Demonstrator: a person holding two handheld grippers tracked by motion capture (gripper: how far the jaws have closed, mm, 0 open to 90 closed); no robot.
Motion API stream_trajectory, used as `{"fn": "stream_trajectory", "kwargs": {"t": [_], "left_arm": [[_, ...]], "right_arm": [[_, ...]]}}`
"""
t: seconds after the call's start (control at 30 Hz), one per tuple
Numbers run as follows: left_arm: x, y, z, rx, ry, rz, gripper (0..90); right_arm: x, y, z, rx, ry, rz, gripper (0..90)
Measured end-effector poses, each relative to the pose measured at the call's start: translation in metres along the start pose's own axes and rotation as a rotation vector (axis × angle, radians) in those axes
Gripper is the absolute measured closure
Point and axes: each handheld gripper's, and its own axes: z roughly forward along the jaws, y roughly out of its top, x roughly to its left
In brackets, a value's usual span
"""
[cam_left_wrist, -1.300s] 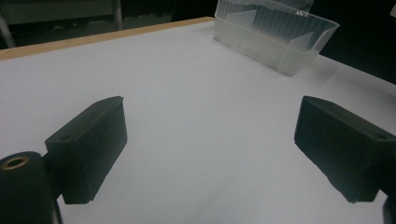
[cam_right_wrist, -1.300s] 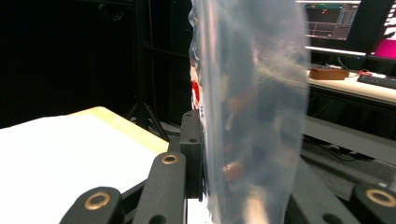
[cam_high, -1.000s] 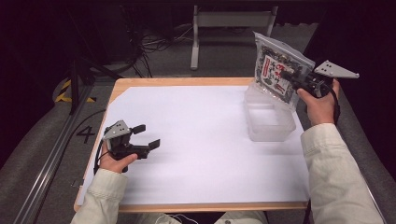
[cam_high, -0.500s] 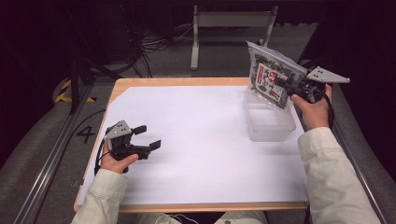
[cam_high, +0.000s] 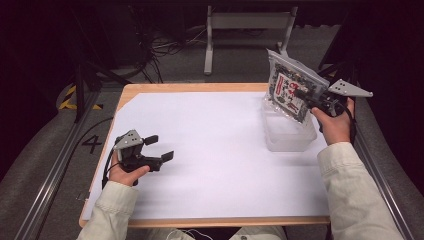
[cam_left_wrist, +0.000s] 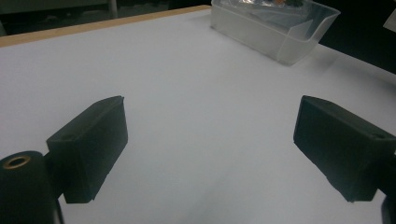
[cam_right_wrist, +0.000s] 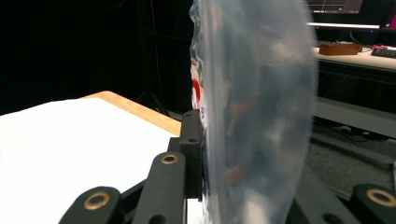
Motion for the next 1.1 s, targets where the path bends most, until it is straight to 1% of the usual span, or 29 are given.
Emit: {"fn": "stream_trajectory", "kwargs": {"t": [0.07, 0.1, 0.27, 0.37, 0.4, 0.47, 0.6, 0.67, 0.8, 0.9, 0.97, 1.03, 1.1], "left_arm": [[-0.001, 0.0, 0.0, 0.002, 0.001, -0.006, 10.7], [-0.001, 0.0, 0.0, 0.004, -0.001, -0.002, 10.7], [0.0, 0.0, -0.001, 0.001, 0.004, -0.007, 10.7], [0.0, 0.0, -0.001, 0.002, 0.004, -0.006, 10.7], [0.0, 0.0, -0.001, 0.002, 0.004, -0.006, 10.7], [0.0, 0.0, -0.001, 0.0, 0.003, -0.005, 10.7], [0.001, 0.0, -0.002, -0.001, 0.007, -0.006, 10.7], [0.001, 0.0, -0.002, 0.001, 0.007, -0.006, 10.7], [0.0, 0.0, -0.002, 0.0, 0.007, -0.002, 10.7], [0.0, 0.0, -0.002, -0.001, 0.006, -0.008, 10.7], [0.0, 0.0, -0.002, -0.001, 0.007, -0.006, 10.7], [0.0, 0.0, -0.002, 0.001, 0.007, -0.002, 10.7], [0.0, 0.0, -0.002, 0.0, 0.006, -0.008, 10.7]], "right_arm": [[0.0, -0.004, 0.0, 0.007, 0.002, 0.011, 75.2], [0.0, -0.006, 0.0, 0.011, -0.002, 0.014, 75.2], [-0.002, -0.014, -0.002, -0.009, -0.017, 0.036, 75.2], [-0.003, -0.018, -0.002, -0.006, -0.024, 0.043, 75.2], [-0.003, -0.018, -0.002, -0.006, -0.024, 0.043, 75.2], [-0.003, -0.023, 0.0, 0.019, -0.026, 0.045, 75.1], [-0.001, -0.029, 0.001, 0.011, -0.019, 0.055, 75.2], [-0.001, -0.03, 0.0, 0.012, -0.015, 0.057, 75.1], [0.0, -0.029, 0.001, 0.055, 0.003, 0.067, 74.4], [0.002, -0.03, 0.001, 0.079, 0.001, 0.086, 73.9], [0.002, -0.03, 0.0, 0.09, -0.005, 0.095, 73.8], [0.001, -0.031, -0.001, 0.091, -0.011, 0.116, 73.8], [0.0, -0.033, -0.001, 0.091, -0.012, 0.126, 73.7]]}}
